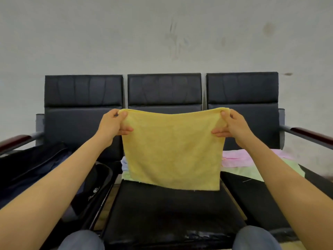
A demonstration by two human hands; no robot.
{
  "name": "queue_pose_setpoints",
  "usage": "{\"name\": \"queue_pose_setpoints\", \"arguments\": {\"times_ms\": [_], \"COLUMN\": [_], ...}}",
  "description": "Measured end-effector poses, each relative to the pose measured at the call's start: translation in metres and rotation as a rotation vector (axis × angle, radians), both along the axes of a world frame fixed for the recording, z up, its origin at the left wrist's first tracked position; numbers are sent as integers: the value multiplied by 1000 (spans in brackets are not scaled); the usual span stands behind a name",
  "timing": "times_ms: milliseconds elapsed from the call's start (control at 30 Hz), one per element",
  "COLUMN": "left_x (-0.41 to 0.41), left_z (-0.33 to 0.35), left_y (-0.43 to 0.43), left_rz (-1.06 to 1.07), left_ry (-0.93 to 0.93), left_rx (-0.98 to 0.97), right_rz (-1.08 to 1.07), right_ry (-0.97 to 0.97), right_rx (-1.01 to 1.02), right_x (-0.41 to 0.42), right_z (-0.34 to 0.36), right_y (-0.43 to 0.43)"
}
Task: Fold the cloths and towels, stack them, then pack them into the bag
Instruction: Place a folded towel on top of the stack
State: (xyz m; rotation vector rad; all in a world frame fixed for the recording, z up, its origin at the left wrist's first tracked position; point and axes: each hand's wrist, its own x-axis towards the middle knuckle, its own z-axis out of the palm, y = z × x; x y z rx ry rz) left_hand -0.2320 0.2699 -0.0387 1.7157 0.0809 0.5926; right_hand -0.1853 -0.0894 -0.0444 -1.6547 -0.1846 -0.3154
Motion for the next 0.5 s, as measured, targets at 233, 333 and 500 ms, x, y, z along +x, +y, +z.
{"name": "queue_pose_setpoints", "arguments": {"times_ms": [233,333,500], "left_x": [5,12,17], "left_z": [-16,-30,-35], "left_y": [4,4,3], "left_rz": [-66,-58,-35], "left_ry": [112,123,61], "left_rx": [39,55,30], "right_rz": [68,59,5], "right_ry": [169,172,118], "right_rx": [-29,-17,-6], "right_x": [10,17,26], "right_z": [-13,-27,-36], "right_y": [8,13,18]}}
